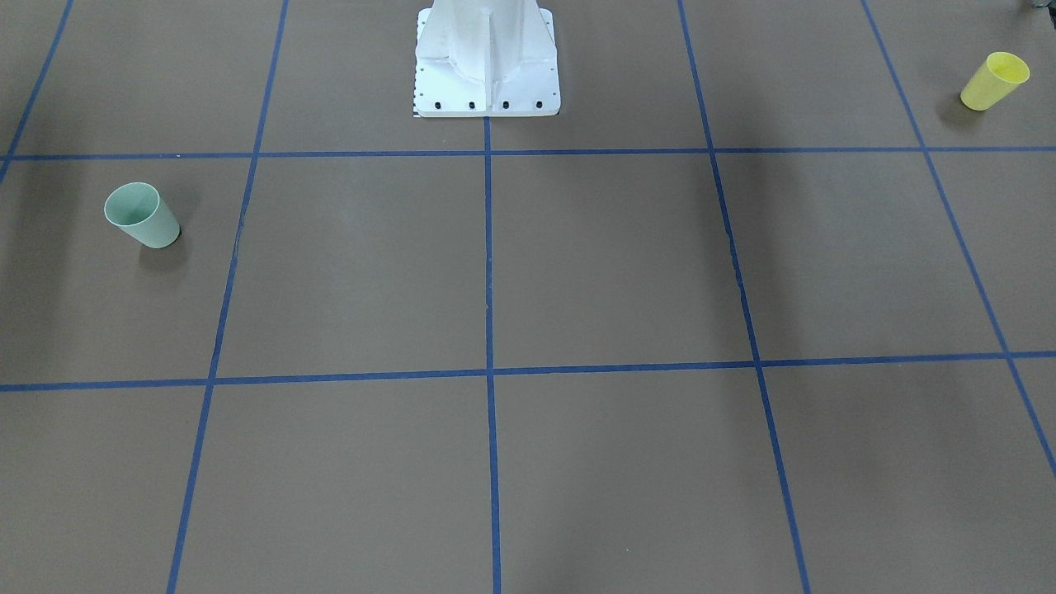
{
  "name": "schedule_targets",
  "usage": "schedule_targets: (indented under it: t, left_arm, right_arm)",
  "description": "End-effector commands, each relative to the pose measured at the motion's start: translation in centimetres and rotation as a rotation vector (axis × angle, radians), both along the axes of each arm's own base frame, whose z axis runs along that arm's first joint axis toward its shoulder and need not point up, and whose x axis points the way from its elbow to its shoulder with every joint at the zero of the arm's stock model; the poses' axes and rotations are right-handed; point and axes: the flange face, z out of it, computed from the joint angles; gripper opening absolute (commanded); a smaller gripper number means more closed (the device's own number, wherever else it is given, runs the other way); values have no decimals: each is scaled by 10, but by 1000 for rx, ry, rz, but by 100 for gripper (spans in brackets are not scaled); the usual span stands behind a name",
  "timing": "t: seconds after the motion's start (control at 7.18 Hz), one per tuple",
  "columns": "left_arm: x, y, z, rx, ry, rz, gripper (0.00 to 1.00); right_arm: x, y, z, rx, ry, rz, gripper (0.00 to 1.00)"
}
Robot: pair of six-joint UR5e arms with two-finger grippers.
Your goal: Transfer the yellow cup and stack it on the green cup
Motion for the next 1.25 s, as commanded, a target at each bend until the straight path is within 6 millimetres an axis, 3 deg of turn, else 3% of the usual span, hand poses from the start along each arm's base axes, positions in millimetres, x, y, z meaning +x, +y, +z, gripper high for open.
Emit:
schedule_targets:
  t: [0.0,0.28,0.56,0.7,0.97,1.11]
  left_arm:
    - [0,2,1,3,0,0,100]
    - [0,2,-1,5,-1,-1,100]
    - [3,10,-22,-54,1,-100,100]
    - [20,31,-44,-109,-3,-167,100]
    - [69,89,-95,-218,-89,-299,100]
    - [90,104,-107,-289,-109,-371,100]
  right_arm:
    - [0,0,-3,14,2,-6,100]
    - [0,0,-3,13,3,-5,100]
    - [0,0,-5,13,2,0,100]
    - [0,1,-6,14,2,1,99]
    - [0,2,-4,9,2,2,100]
    - [0,2,-4,9,0,2,99]
